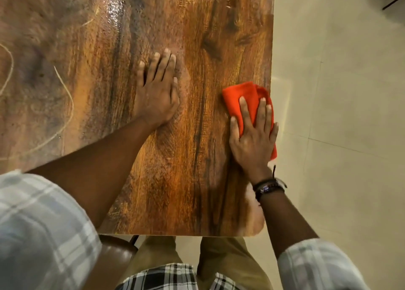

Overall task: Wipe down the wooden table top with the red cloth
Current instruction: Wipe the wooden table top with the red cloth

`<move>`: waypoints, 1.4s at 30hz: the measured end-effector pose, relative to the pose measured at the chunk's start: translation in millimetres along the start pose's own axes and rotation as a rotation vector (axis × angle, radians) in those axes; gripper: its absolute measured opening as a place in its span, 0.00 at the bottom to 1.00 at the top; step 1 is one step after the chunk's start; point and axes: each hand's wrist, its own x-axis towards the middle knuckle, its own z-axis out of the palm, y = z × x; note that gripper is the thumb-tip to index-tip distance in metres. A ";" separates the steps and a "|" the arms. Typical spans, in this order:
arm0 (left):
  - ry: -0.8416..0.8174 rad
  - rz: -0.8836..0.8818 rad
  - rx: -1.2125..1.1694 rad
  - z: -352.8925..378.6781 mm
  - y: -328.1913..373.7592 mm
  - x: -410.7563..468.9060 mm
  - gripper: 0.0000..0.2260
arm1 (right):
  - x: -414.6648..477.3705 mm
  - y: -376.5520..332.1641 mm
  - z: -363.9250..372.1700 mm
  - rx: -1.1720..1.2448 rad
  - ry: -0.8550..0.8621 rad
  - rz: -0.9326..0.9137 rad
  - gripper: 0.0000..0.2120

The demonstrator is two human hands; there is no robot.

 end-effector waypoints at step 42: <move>0.068 -0.003 0.018 8.7 -4.0 69.8 0.26 | 339.0 -57.7 -27.7 -0.073 -0.153 -0.339 0.28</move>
